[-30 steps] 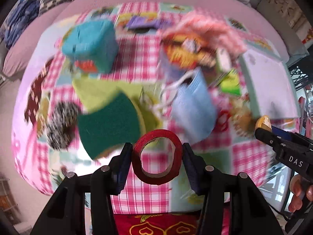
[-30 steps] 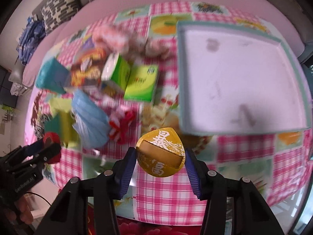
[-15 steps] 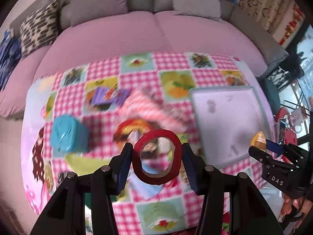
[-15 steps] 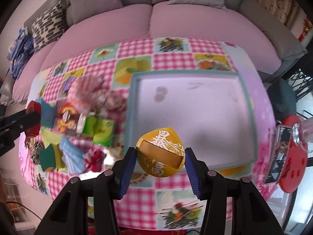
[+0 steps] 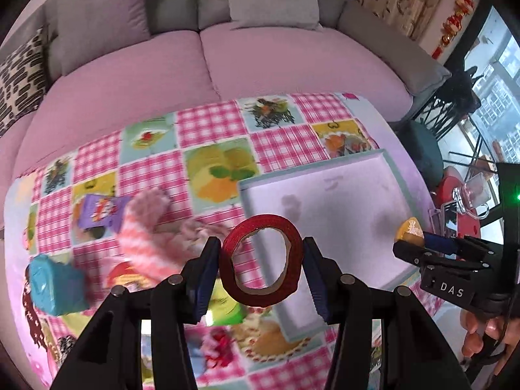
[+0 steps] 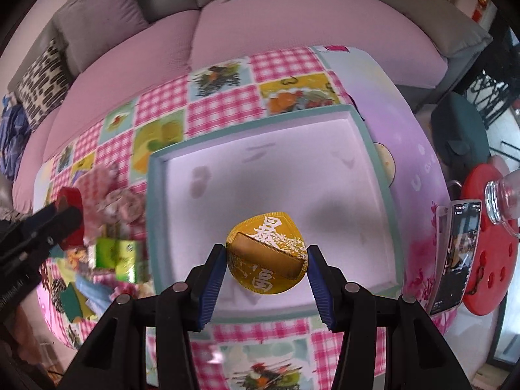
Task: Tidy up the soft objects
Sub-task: 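Carry the tape roll and gold packet into the white tray and release both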
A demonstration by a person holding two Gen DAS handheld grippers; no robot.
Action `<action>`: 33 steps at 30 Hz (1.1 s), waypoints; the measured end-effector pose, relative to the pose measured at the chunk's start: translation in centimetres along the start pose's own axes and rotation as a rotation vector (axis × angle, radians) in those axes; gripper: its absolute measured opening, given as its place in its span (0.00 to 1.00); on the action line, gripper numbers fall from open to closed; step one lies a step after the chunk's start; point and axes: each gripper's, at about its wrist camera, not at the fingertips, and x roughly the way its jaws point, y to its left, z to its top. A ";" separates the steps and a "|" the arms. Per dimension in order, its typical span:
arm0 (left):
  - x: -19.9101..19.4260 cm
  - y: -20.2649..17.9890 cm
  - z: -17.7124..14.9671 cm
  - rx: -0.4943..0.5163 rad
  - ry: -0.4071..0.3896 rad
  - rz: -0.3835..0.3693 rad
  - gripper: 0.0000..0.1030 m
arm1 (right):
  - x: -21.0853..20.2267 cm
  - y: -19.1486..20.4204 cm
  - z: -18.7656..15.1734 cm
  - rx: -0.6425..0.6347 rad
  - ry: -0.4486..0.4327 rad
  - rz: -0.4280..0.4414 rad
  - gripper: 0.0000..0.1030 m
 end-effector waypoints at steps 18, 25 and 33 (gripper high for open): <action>13.6 -2.2 0.8 0.040 0.168 -0.052 0.51 | 9.2 -3.2 4.7 0.067 0.078 -0.049 0.52; 15.0 -1.9 0.7 0.035 0.195 -0.064 0.51 | 10.4 -3.3 5.3 0.069 0.088 -0.053 0.53; 14.2 -1.5 0.9 0.004 0.204 -0.075 0.66 | 9.4 -2.7 4.9 0.049 0.084 -0.054 0.65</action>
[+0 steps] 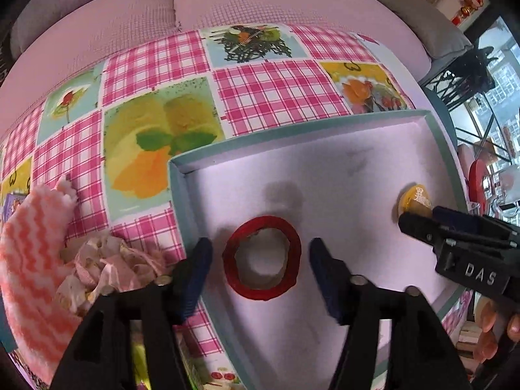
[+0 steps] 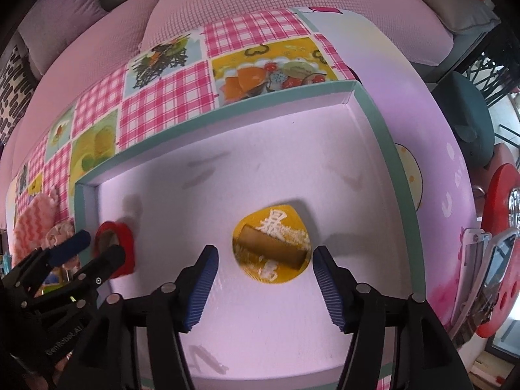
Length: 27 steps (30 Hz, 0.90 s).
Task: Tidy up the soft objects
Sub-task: 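Carry the tape roll and gold packet into the white tray and release both, then grasp the leopard scrunchie with the left tool while the right tool grasps the blue mask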
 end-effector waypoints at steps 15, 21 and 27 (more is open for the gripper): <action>-8.0 2.6 -2.6 -0.120 -0.100 0.051 0.91 | -3.7 2.1 -4.7 -0.053 -0.030 -0.027 0.98; -10.3 4.2 -4.9 -0.132 -0.123 0.106 0.91 | -4.9 3.6 -7.5 -0.065 -0.038 -0.002 1.00; -12.7 6.9 -7.4 -0.180 -0.137 0.107 0.91 | -6.8 6.2 -10.1 -0.111 -0.060 -0.005 1.00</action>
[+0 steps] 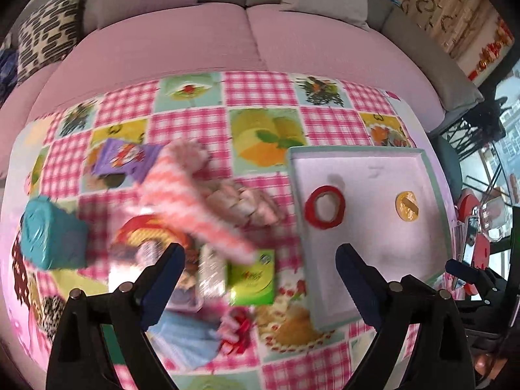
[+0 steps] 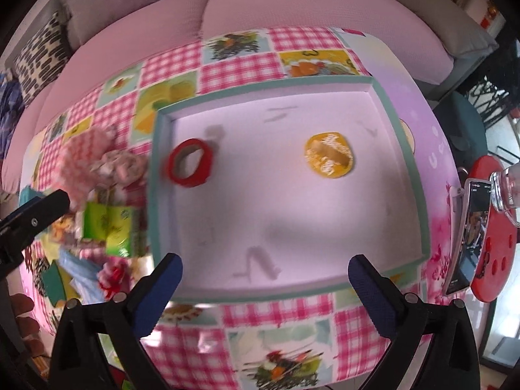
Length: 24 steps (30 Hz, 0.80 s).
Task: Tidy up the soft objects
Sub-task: 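Grasp the leopard scrunchie with the left tool while the right tool grasps the blue mask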
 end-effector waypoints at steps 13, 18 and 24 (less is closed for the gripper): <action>-6.2 11.9 -4.6 -0.114 -0.038 0.025 0.91 | -3.4 8.7 -3.7 -0.100 -0.025 0.043 1.00; -8.9 18.0 -6.3 -0.194 -0.065 0.064 0.91 | -3.8 13.0 -4.5 -0.154 -0.030 0.070 1.00; -10.4 23.8 -8.5 -0.267 -0.051 0.091 0.91 | -3.4 18.1 -5.7 -0.206 -0.016 0.113 1.00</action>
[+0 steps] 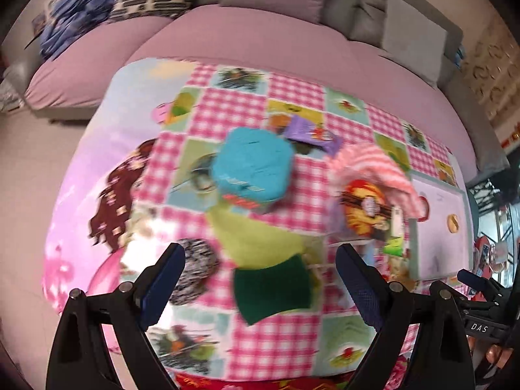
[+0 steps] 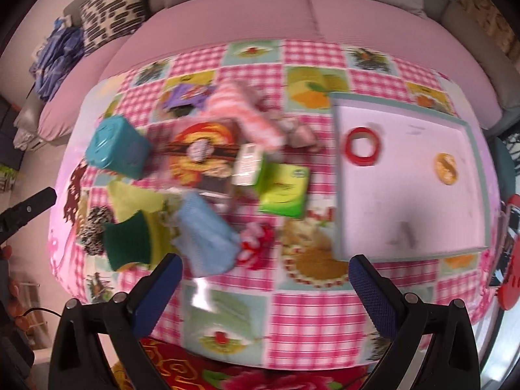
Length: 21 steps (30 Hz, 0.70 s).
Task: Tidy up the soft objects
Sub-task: 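Grasp the leopard scrunchie with the left tool while the right tool grasps the blue mask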
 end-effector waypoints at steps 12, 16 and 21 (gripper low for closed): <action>1.5 7.2 -2.4 -0.104 0.060 0.048 0.91 | 3.2 6.2 -0.7 -0.087 0.051 0.030 1.00; 2.8 7.8 -2.8 -0.109 0.086 0.069 0.91 | 4.7 7.0 -0.8 -0.098 0.078 0.033 1.00; 5.1 8.8 -3.3 -0.153 0.140 0.055 0.91 | 6.4 7.4 -0.6 -0.108 0.099 0.018 1.00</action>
